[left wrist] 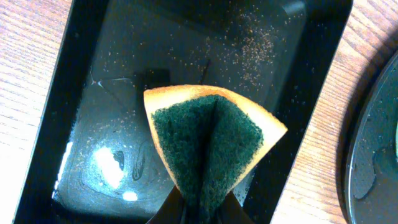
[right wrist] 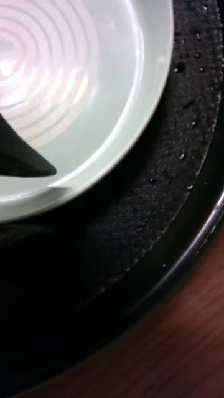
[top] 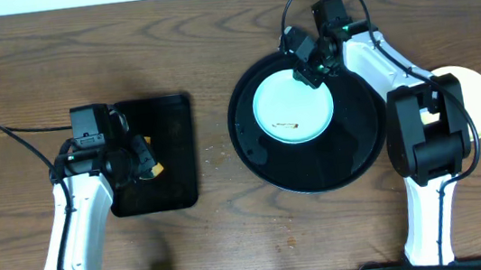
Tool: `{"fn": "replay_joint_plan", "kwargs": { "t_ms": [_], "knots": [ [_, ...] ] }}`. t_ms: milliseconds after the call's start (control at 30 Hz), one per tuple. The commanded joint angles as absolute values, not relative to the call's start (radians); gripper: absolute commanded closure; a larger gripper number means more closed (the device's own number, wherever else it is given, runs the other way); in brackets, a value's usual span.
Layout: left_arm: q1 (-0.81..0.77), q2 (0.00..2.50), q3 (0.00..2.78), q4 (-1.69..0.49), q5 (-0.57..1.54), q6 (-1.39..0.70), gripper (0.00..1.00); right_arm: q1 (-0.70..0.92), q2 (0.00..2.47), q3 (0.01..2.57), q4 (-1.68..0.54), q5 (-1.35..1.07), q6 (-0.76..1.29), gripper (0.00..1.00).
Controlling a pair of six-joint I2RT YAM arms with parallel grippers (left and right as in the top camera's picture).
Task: Clean dirty plates on tray and stack at the side
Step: 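Drag the light-green plate to the round tray's center with the right gripper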
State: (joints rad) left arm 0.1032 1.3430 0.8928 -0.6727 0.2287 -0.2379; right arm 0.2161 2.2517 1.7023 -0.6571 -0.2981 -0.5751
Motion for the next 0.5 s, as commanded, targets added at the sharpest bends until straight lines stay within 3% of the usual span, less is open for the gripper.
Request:
{"fn": "replay_joint_plan", "kwargs": {
  "t_ms": [0,67,333,467],
  "knots": [
    [0.108,1.346,0.89,-0.672,0.215,-0.229,0.92,0.222,2.262,1.705,-0.663,-0.282,-0.537,0.87],
    [0.108,1.346,0.89,-0.672,0.215,-0.229,0.92,0.222,2.246,1.705,-0.671,-0.271,-0.509,0.99],
    [0.108,1.346,0.89,-0.672,0.216,-0.229,0.92,0.22,2.077,1.705,-0.741,-0.242,-0.256,0.99],
    [0.108,1.346,0.89,-0.677,0.215,-0.229,0.92,0.21,1.971,1.705,-0.879,-0.222,-0.097,0.99]
  ]
}}
